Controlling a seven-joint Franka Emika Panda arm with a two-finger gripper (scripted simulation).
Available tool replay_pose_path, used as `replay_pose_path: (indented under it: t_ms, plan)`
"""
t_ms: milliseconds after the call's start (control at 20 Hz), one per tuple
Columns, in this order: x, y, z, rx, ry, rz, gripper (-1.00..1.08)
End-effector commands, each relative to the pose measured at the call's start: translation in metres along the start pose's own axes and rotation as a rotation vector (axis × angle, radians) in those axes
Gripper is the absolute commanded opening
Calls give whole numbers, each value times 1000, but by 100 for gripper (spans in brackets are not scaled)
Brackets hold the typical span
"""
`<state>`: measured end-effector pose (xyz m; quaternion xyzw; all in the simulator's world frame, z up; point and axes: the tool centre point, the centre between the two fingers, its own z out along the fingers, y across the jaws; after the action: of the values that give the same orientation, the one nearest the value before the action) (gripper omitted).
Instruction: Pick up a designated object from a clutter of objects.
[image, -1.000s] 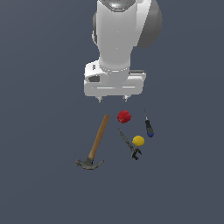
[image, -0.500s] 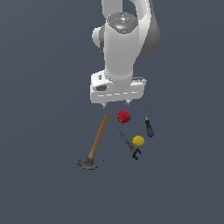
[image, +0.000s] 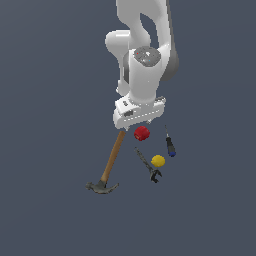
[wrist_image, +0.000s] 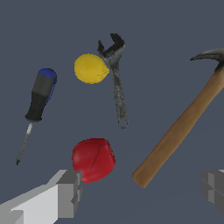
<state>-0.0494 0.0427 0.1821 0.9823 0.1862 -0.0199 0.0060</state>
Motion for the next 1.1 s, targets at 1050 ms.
replay_pose_path:
  t_ms: [1050]
  plan:
    - [-43, -52, 83, -2, 40, -290, 100]
